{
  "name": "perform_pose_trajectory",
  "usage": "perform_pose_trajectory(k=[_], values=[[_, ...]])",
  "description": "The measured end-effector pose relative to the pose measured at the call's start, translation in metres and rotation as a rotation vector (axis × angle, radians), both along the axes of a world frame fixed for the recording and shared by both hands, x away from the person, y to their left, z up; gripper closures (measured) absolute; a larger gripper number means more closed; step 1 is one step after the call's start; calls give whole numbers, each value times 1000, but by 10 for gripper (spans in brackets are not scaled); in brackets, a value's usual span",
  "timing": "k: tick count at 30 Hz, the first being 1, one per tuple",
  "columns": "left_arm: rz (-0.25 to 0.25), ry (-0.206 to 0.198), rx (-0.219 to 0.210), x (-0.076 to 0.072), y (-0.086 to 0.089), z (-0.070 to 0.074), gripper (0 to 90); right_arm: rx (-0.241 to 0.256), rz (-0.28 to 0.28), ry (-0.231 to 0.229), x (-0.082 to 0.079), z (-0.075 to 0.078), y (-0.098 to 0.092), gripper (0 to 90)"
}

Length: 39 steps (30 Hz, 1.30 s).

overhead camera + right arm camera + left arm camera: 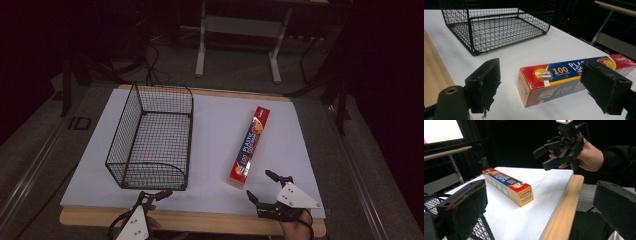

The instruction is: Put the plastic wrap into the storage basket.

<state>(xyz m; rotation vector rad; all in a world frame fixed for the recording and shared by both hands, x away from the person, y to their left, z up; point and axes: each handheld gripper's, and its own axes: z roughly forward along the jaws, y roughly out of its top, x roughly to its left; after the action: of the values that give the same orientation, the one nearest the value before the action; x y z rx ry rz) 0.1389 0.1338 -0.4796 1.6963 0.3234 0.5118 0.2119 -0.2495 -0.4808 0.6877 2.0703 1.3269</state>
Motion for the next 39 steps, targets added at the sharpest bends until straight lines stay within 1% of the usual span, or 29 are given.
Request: perform_pose_trajectory(k=[3, 7, 12, 14, 15, 17, 21, 24, 26, 30, 32, 34, 36, 38, 39], values=[[0, 1, -3, 0, 0, 0, 0, -10, -25, 24, -1, 1, 0, 163], [-2, 5, 0, 0, -1, -1, 0, -4, -36, 28, -2, 2, 0, 150], [-1, 4, -1, 0, -1, -1, 0, 18, -26, 32, -3, 5, 0, 130], [-1, 1, 0, 0, -1, 0, 0, 14, -25, 41, -5, 8, 1, 130], [-2, 1, -2, 0, -1, 0, 0, 16, -13, 45, -5, 10, 1, 129], [-1, 1, 3, 0, -1, -1, 0, 8, -15, 33, -6, 12, 2, 128], [1, 0, 6, 1, -2, -1, 0, 4, -17, 36, -5, 17, 5, 128], [3, -4, 5, 0, -2, 0, 0, 1, -28, 43, -3, 19, 8, 128], [2, -4, 4, 0, -1, 0, 0, -7, -43, 39, -2, 22, 12, 129], [2, 1, 8, 0, -2, -1, 0, -32, -62, 24, 6, 25, 18, 133], [0, 5, 9, 0, -2, -1, 0, -25, -59, 42, 12, 25, 20, 133], [-3, 8, 8, 1, -2, -1, 0, -26, -66, 28, 17, 26, 24, 133], [-2, 14, 10, 1, -2, -1, 0, -54, -71, 24, 23, 26, 30, 131], [-3, 21, 14, 2, -2, -1, 0, -66, -57, 35, 28, 28, 34, 124], [-5, 22, 12, 2, -2, -1, 0, -75, -62, 42, 31, 29, 36, 125]])
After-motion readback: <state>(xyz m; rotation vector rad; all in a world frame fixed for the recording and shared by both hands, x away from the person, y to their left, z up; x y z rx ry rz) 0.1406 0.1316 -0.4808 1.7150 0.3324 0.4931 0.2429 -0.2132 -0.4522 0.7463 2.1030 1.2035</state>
